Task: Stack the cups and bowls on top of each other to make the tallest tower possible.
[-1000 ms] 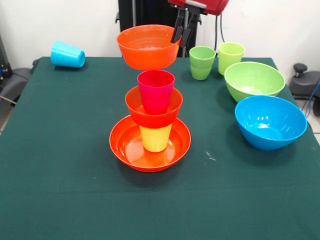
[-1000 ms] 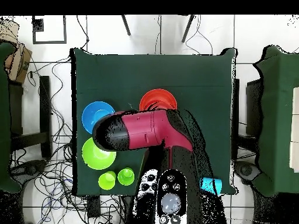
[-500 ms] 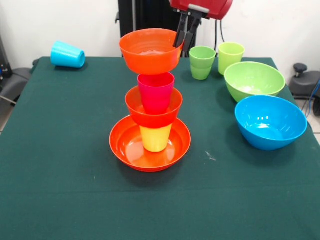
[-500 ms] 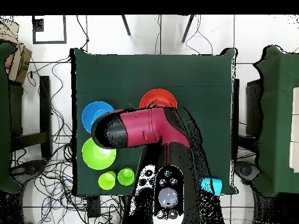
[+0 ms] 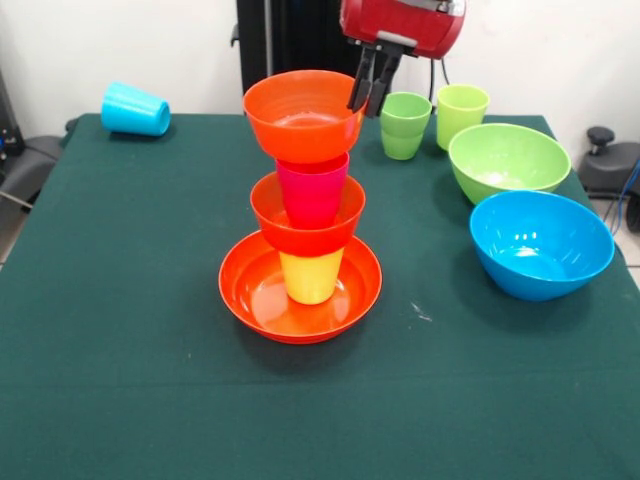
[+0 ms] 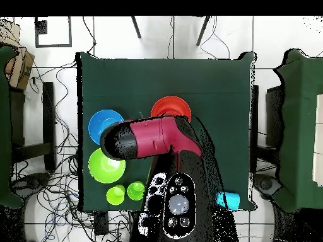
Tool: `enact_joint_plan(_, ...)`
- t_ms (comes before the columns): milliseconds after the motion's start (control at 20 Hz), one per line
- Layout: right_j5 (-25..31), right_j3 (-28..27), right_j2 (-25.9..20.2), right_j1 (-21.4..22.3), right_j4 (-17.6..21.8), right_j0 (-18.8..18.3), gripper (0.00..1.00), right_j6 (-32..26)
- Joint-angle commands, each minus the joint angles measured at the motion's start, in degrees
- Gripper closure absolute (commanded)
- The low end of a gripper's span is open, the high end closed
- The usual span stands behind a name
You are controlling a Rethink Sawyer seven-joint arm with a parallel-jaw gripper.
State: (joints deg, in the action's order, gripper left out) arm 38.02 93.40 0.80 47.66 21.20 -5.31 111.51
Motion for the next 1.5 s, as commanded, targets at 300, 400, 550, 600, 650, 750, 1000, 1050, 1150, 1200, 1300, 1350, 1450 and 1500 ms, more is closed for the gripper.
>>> enact_joint_plan(300, -0.86, -2.33, -0.62, -1.32, -0.09, 2.06, 1.00, 6.47)
enact_joint_plan(400, -0.71, -2.39, -0.54, -1.30, -0.34, 2.24, 1.00, 6.39)
enact_joint_plan(550, -0.73, -2.15, -0.15, -1.08, -0.55, 2.41, 1.00, 6.20)
enact_joint_plan(600, -0.76, -2.14, -0.07, -1.06, -0.64, 2.41, 1.00, 6.08)
enact_joint_plan(650, -0.88, -2.17, -0.03, -1.13, -0.70, 2.40, 1.00, 5.97)
enact_joint_plan(750, -1.30, -1.98, -0.12, -1.26, -0.86, 2.22, 1.00, 5.73)
enact_joint_plan(1000, -1.31, -2.12, -0.10, -1.36, -0.83, 2.12, 1.00, 5.32)
enact_joint_plan(1050, -1.34, -2.07, -0.23, -1.35, -0.89, 2.02, 1.00, 5.11)
enact_joint_plan(1150, -1.04, -2.50, -0.46, -1.52, -0.95, 1.88, 1.00, 4.75)
enact_joint_plan(1200, -0.95, -2.53, -0.38, -1.54, -0.99, 1.96, 1.00, 4.92)
enact_joint_plan(1300, -1.02, -2.58, -0.26, -1.59, -0.98, 2.14, 1.00, 5.22)
enact_joint_plan(1350, -1.12, -2.43, -0.29, -1.56, -1.01, 2.12, 1.00, 5.21)
enact_joint_plan(1450, -1.06, -2.52, -0.30, -1.60, -1.04, 2.13, 1.00, 5.22)
enact_joint_plan(1500, -1.05, -2.57, -0.28, -1.61, -1.02, 2.15, 1.00, 5.22)
